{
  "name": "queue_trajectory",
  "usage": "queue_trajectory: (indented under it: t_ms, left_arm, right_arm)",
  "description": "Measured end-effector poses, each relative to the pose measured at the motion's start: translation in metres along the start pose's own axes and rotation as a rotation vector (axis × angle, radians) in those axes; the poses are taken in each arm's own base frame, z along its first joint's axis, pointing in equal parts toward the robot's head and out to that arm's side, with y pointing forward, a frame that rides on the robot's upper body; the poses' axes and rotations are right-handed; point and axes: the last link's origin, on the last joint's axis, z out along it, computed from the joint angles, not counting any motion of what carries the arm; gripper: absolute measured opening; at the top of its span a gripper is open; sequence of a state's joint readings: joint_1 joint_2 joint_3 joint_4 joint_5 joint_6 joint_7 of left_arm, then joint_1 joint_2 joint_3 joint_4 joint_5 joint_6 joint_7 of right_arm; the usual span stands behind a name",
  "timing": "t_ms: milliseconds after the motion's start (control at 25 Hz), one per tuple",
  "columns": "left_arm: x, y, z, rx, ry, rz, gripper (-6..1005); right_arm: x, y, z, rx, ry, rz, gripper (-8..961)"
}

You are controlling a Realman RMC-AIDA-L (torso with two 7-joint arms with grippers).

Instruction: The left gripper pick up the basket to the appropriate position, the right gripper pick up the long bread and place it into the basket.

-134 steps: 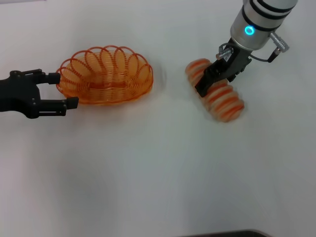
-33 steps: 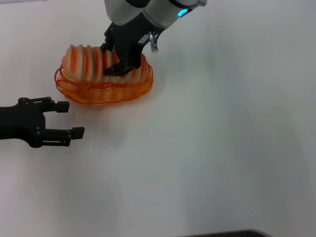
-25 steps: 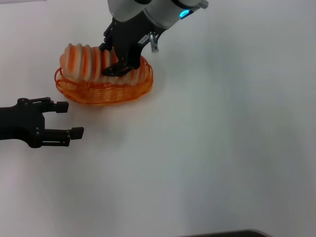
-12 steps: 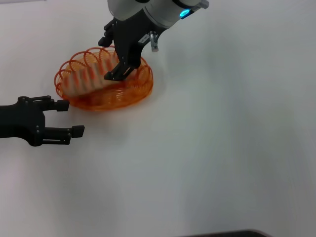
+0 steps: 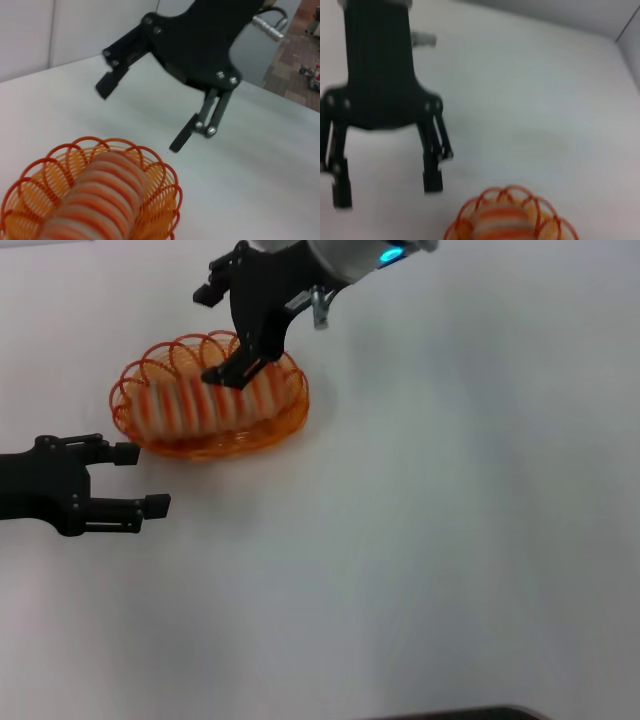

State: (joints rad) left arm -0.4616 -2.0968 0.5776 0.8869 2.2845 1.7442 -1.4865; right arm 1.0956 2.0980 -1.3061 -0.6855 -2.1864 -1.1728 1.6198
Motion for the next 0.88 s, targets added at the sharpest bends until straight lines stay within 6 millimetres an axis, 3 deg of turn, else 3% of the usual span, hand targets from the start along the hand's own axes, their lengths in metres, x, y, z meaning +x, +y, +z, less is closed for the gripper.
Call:
queue_trajectory:
  t_ms: [200,480,720,880]
  left_arm:
    - [0.003,-0.002,-0.002,0.014,0.022,-0.003,873]
    - [0.009,-0.006,-0.007,0.048,0.092,-0.002,873]
    - [0.008,-0.010,-0.009,0.082,0.116,-0.017,873]
    - [0.006,-0.013,-0.006,0.107,0.115,-0.029,873]
  right_arm:
    - [0.019,0.011,-0.023,0.040,-0.150,0.113,931]
    - [0.087,0.048,-0.056,0.074,-0.336,0.348,930]
    - [0.143,0.088,-0.079,0.110,-0.390,0.489,930]
    - [0.169,0.110,-0.087,0.134,-0.384,0.561,930]
